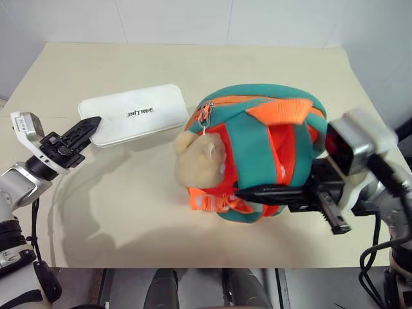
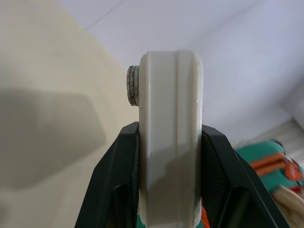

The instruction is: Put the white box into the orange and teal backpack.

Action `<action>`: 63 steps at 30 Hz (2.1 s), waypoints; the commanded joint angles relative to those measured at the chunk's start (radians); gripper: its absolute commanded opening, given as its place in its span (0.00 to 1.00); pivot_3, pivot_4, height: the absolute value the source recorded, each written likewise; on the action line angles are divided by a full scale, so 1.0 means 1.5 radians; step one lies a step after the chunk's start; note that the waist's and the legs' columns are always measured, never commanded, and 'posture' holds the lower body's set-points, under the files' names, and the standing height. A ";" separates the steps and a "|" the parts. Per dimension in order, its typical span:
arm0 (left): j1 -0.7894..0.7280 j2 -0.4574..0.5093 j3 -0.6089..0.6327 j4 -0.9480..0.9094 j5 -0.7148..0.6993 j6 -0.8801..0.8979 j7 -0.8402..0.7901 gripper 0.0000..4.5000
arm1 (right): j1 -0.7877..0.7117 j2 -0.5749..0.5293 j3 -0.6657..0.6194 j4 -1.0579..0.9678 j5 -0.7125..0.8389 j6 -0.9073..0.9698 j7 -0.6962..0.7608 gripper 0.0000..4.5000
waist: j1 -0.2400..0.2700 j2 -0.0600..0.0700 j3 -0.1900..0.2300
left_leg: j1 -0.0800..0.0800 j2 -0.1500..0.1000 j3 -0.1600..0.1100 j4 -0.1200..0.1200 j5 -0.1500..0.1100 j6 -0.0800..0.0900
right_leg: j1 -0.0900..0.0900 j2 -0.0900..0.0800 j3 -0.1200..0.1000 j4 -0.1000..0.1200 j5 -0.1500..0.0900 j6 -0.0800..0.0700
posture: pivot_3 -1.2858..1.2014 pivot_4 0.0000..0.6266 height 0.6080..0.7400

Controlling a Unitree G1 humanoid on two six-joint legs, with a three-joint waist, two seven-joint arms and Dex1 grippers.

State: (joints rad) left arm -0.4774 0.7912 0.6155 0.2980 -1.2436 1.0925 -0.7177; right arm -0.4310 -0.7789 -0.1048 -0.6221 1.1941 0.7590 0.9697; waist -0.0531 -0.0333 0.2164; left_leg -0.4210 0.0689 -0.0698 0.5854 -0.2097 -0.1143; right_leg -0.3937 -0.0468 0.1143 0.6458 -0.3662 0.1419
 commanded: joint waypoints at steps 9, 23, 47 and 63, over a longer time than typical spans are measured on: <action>0.068 0.075 0.087 -0.093 0.012 -0.075 -0.162 0.29 | 0.006 0.005 0.003 0.045 -0.059 -0.027 0.053 0.00 | 0.001 0.000 0.000 | 0.000 0.000 0.000 0.002 0.000 0.001 | 0.000 0.000 0.000 0.001 0.000 0.000 | 0.52 0.24 1.00; 0.159 0.146 0.163 -0.185 0.013 -0.076 -0.257 0.29 | -0.016 0.011 0.028 0.113 -0.111 -0.019 0.099 0.00 | 0.000 0.000 0.000 | 0.000 0.000 0.000 0.002 -0.001 0.001 | 0.001 0.000 0.000 0.002 0.000 0.000 | 0.52 0.24 1.00; 0.036 0.226 -0.052 -0.232 0.162 -0.193 -0.354 0.29 | -0.017 0.029 0.022 0.114 -0.127 -0.019 0.086 0.00 | 0.001 0.000 0.000 | 0.000 0.000 0.000 0.005 -0.001 0.001 | 0.001 0.000 0.000 0.005 0.000 0.000 | 0.52 0.24 1.00; -0.151 0.145 -0.205 -0.228 0.266 -0.282 -0.319 0.29 | -0.026 0.047 0.030 0.122 -0.147 -0.025 0.088 0.00 | 0.013 0.000 0.000 | 0.000 0.000 0.000 0.008 -0.001 0.002 | 0.001 0.001 0.000 0.006 0.001 0.001 | 0.52 0.24 1.00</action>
State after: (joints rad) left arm -0.6698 1.0163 0.3113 -0.0257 -0.8555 0.6904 -1.2103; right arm -0.4586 -0.7137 -0.0465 -0.4234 0.9700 0.7404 1.0985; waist -0.0336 -0.0332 0.2164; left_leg -0.4207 0.0689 -0.0700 0.5971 -0.2107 -0.1118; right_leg -0.3921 -0.0455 0.1151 0.6555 -0.3654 0.1434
